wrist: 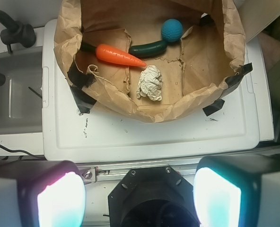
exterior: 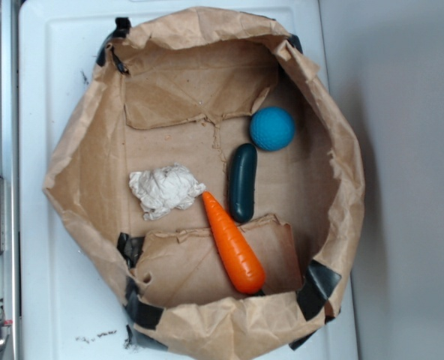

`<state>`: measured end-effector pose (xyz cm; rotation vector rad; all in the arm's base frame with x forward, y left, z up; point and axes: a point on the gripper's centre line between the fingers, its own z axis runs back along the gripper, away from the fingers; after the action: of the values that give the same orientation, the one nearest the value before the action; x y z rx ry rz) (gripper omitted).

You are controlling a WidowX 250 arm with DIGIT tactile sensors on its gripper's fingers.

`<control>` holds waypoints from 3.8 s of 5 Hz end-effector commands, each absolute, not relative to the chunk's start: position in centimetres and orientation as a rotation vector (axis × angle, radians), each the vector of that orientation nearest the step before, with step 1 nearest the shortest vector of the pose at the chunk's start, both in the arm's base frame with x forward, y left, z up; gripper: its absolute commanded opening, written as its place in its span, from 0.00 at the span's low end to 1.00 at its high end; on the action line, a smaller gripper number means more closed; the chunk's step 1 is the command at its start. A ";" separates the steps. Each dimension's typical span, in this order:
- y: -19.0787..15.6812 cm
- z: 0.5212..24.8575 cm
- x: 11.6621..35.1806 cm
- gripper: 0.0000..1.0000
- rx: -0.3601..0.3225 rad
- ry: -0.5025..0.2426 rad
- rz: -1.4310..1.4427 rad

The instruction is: Grab the white paper.

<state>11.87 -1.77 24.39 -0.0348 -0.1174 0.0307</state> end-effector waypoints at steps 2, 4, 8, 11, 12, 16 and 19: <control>-0.8 24.8 11.9 1.00 -0.089 -0.143 0.067; -0.3 21.1 22.0 1.00 -0.149 -0.170 0.038; 2.5 15.0 27.5 1.00 -0.123 -0.069 0.006; 2.5 15.0 27.5 1.00 -0.123 -0.069 0.006; 3.4 13.7 25.2 1.00 -0.158 -0.085 -0.045; 1.4 4.8 22.9 1.00 -0.058 -0.058 -0.206; 0.3 3.2 23.6 1.00 -0.092 -0.071 -0.163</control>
<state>22.80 -0.02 2.45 -0.0994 -0.0317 -0.1630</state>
